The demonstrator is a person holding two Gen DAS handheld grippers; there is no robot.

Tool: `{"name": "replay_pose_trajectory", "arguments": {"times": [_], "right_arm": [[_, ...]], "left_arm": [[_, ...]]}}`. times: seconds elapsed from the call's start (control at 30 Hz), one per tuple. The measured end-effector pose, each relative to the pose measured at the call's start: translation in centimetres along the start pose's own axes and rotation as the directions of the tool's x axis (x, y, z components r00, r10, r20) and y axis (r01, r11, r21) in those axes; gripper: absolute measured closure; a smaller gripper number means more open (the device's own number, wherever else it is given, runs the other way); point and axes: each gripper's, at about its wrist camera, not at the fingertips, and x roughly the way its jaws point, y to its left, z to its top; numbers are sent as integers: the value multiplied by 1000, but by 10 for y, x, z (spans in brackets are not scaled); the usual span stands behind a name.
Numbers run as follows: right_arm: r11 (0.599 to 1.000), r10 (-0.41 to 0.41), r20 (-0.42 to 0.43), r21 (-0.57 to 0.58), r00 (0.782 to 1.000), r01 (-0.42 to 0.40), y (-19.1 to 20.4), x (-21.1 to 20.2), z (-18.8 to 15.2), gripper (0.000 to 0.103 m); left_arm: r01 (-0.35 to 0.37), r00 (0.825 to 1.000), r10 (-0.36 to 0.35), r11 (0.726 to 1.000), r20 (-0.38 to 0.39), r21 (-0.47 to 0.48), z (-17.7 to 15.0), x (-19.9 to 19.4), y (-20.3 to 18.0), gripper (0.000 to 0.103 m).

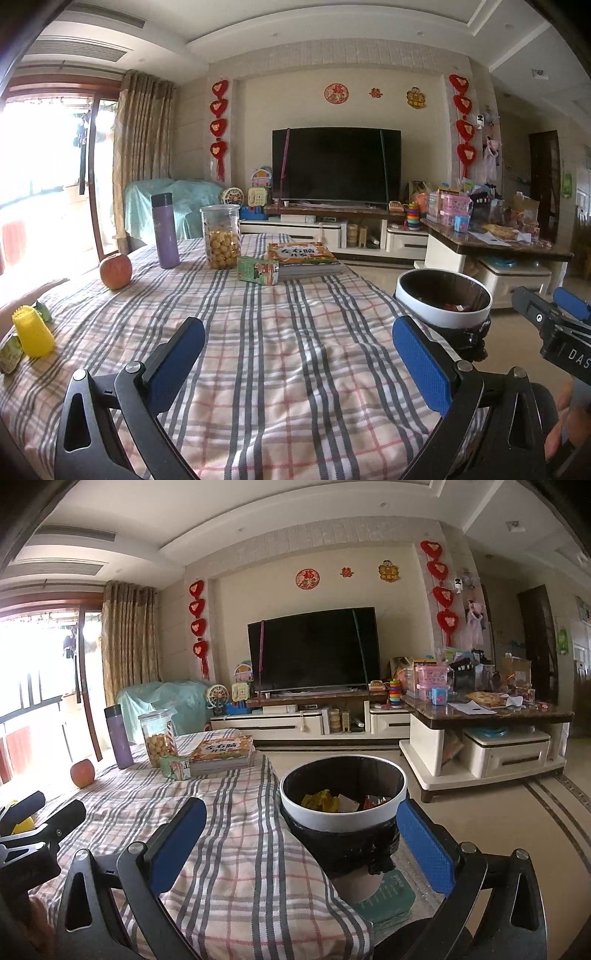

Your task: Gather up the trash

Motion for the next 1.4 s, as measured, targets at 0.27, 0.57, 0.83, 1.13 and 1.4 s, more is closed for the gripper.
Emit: {"name": "replay_pose_trajectory", "arguments": {"times": [0.27,0.57,0.83,1.13,1.4], "right_arm": [[1000,5,5,-3,1000,-5,2,-1,1,0],[1000,8,3,0,1000,-8,3,-1,1,0],[1000,13,3,-1,1000,-13,4,-2,2,0],[1000,18,4,1,1000,-18,4,-2,3,0],[1000,20,4,3,1000,-20,4,-3,4,0]], "left_arm": [[-1,1000,1,1000,-2,-3,-1,1,1,1],[6,1000,-6,1000,-4,-7,-1,1,2,1],[13,1000,-13,1000,7,-2,-1,0,2,1],[19,1000,-19,1000,4,8,-3,2,0,1],[25,1000,-25,1000,3,10,-3,3,0,1]]}}
